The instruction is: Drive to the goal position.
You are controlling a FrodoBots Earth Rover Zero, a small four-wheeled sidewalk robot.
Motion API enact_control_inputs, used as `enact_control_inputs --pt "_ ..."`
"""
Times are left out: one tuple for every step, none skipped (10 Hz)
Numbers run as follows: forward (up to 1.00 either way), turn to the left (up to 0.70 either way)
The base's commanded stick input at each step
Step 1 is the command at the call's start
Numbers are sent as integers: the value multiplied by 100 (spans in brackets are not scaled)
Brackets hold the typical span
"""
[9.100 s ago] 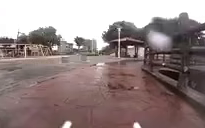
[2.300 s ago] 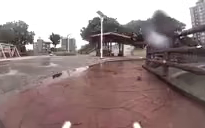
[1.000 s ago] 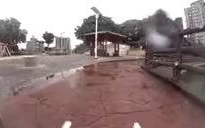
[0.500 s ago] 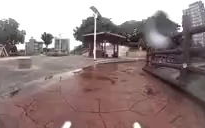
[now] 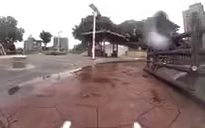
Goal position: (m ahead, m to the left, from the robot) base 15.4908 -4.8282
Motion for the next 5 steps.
enact_control_inputs --pt "50 2" --pt "50 0" --pt "50 0" --pt "50 0" --pt "50 0"
